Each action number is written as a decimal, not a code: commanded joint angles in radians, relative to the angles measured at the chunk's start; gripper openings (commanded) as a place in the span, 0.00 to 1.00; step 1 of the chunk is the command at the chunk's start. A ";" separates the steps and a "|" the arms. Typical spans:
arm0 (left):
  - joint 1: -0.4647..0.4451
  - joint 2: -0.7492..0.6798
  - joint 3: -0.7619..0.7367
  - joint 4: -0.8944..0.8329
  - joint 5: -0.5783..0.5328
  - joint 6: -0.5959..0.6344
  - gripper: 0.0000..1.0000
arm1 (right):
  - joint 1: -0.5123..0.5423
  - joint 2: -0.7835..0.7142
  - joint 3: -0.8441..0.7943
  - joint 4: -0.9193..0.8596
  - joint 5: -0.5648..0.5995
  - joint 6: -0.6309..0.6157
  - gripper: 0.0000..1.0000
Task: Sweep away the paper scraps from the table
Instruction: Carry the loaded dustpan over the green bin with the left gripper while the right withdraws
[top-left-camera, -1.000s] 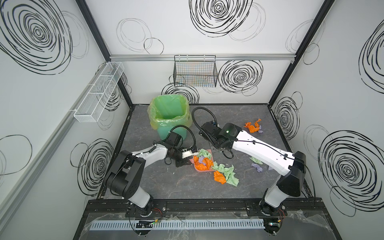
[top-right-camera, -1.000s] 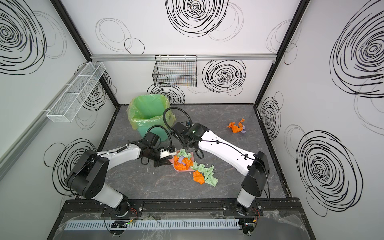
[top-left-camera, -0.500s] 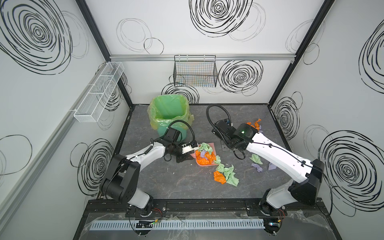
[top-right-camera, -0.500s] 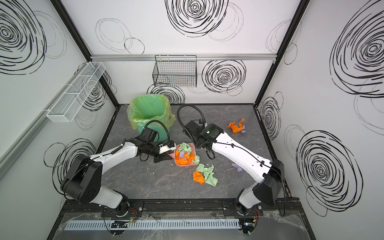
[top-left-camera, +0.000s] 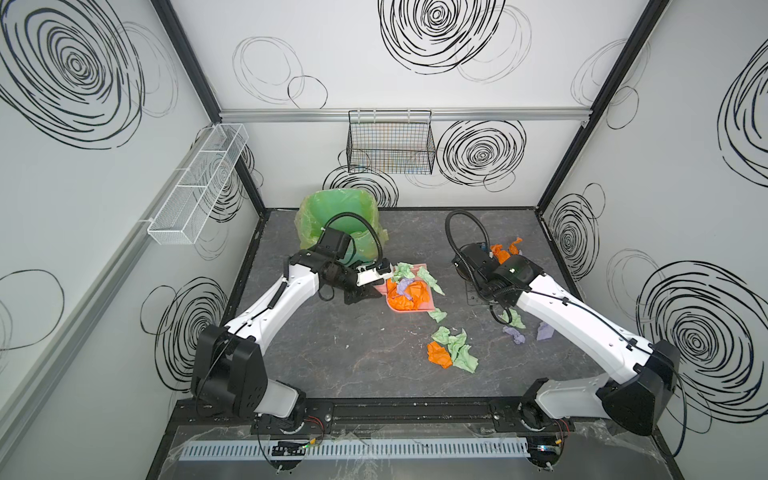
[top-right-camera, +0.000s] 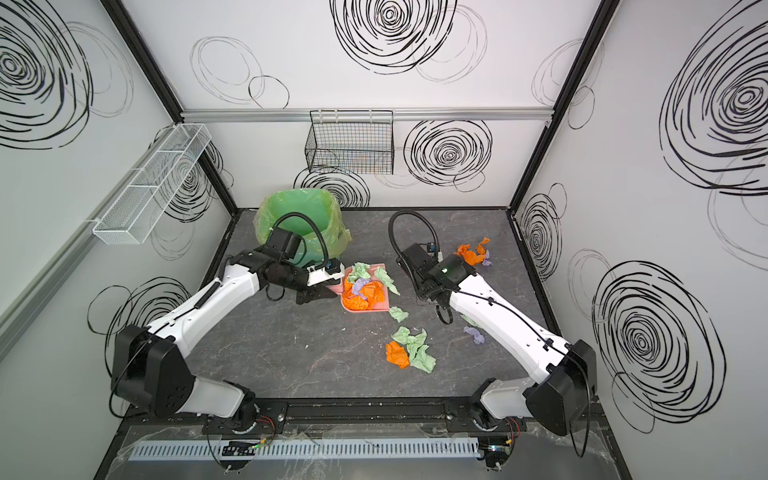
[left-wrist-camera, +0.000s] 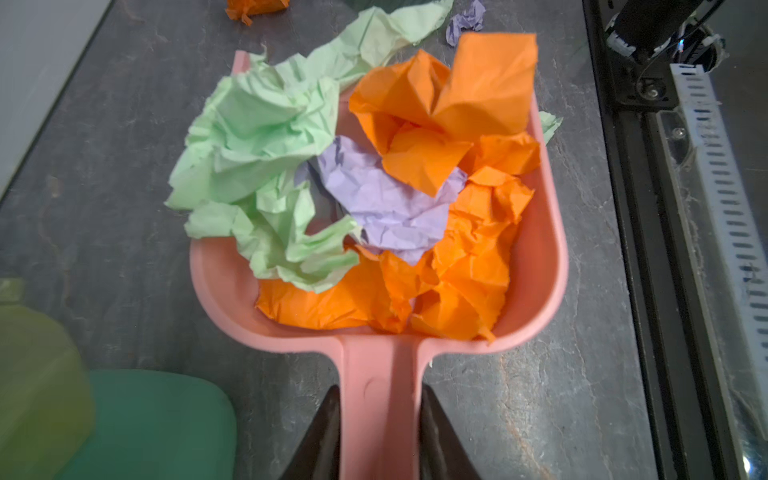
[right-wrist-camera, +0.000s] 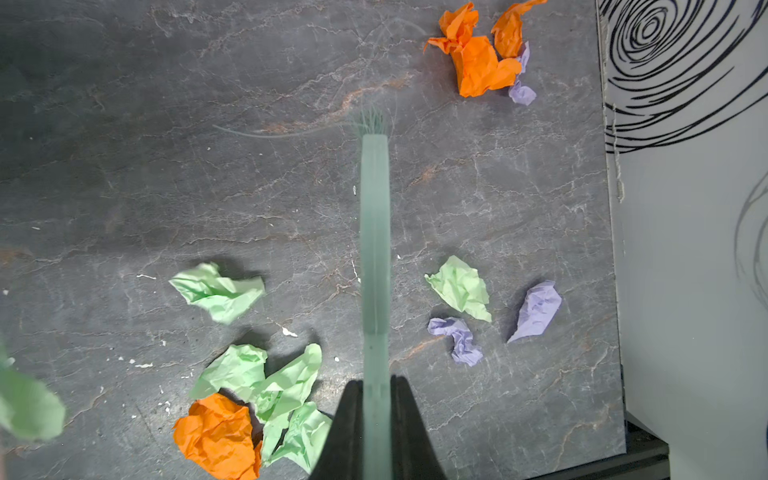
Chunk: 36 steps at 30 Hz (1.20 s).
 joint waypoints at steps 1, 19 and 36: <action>0.021 -0.036 0.071 -0.125 0.012 0.054 0.00 | -0.023 -0.031 -0.028 0.039 0.002 -0.024 0.00; 0.189 0.163 0.615 -0.636 0.092 0.285 0.00 | -0.058 -0.026 -0.085 0.110 -0.054 -0.076 0.00; 0.379 0.319 0.883 -0.639 0.033 0.310 0.00 | -0.056 -0.001 -0.140 0.145 -0.083 -0.080 0.00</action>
